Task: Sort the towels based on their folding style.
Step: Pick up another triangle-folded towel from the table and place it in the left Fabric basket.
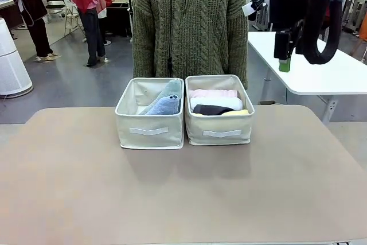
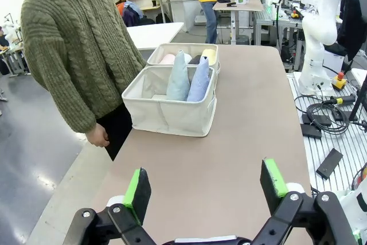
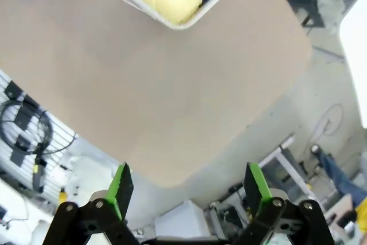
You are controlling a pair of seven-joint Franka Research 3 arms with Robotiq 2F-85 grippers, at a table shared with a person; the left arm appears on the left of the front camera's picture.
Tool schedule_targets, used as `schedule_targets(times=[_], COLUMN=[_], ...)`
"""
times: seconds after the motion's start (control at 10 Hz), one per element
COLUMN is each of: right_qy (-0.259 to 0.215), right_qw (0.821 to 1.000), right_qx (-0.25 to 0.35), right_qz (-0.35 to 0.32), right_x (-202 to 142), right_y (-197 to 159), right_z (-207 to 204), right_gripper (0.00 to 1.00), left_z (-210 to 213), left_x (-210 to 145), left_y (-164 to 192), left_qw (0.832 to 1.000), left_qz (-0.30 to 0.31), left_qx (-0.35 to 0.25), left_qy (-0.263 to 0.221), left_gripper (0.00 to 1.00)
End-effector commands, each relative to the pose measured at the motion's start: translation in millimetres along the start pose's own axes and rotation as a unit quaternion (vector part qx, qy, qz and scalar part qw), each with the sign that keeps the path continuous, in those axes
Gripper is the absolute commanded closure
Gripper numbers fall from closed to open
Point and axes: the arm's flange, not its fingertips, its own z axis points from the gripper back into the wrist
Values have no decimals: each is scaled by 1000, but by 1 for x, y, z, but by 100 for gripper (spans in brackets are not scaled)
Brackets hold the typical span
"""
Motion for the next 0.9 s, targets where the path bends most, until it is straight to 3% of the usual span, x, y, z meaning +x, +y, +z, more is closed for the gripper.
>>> schedule_targets(times=[0.0,0.1,0.8], right_qy=[-62,0,0], right_qw=[997,1000,1000], right_qx=[-10,0,0], right_qz=[41,0,0], right_x=[5,0,0], right_y=[-1,0,0], right_z=[-9,0,0], right_gripper=[0,0,0], left_z=[0,0,0], left_x=[2,2,2], left_y=[-2,-2,-2], left_qw=[1000,1000,1000], left_qz=[-2,-2,-2], left_qx=[2,2,2], left_qy=[1,1,1], left_gripper=[0,0,0])
